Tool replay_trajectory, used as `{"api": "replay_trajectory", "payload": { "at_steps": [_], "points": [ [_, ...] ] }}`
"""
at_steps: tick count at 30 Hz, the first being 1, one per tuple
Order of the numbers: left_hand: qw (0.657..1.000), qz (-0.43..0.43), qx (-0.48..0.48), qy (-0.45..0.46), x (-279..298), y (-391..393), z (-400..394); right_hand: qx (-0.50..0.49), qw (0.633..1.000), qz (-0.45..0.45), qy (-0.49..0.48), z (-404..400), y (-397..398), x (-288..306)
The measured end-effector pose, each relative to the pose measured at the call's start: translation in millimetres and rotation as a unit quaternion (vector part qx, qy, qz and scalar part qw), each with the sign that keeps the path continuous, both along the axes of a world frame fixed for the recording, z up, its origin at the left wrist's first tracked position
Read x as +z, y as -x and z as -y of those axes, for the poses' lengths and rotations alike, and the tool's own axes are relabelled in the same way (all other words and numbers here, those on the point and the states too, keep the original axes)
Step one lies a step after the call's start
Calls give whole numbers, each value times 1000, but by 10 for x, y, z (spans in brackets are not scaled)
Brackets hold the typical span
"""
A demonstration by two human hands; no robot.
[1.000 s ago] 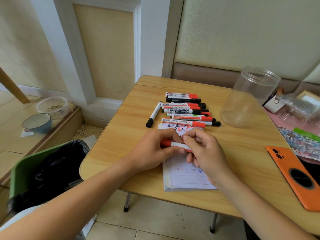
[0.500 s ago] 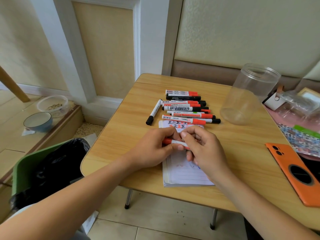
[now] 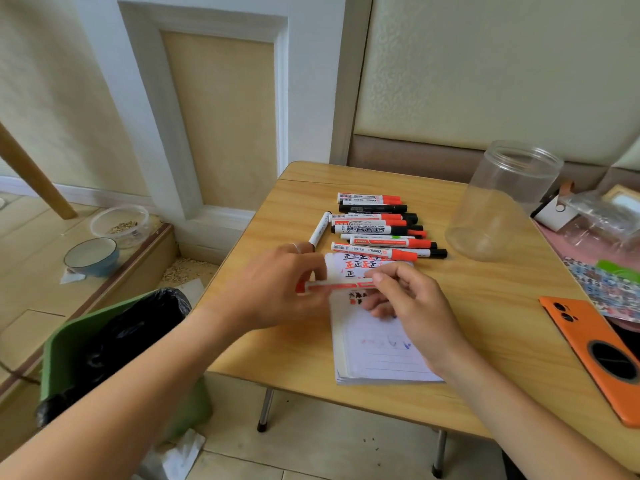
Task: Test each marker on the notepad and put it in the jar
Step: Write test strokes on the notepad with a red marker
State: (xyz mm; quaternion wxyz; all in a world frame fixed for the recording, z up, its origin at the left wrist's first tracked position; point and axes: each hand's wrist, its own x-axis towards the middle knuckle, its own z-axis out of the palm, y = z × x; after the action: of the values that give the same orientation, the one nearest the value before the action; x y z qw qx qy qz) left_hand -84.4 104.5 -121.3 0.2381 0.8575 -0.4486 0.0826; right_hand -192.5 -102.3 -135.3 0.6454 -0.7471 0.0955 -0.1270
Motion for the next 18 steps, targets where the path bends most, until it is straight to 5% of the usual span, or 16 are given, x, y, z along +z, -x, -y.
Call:
{"api": "replay_trajectory", "payload": {
  "at_steps": [6,10,18],
  "points": [
    [987,2,135,91,-90,-237,-244,26,999,-18,24,14,5,-19],
    [940,-6,267,211,-176,-313,-212,31,998,-24,46,12,-5,-18],
    [928,29,371,6,-361,-270,-58,19,998,-21,64,12,-24,-28]
  ]
}}
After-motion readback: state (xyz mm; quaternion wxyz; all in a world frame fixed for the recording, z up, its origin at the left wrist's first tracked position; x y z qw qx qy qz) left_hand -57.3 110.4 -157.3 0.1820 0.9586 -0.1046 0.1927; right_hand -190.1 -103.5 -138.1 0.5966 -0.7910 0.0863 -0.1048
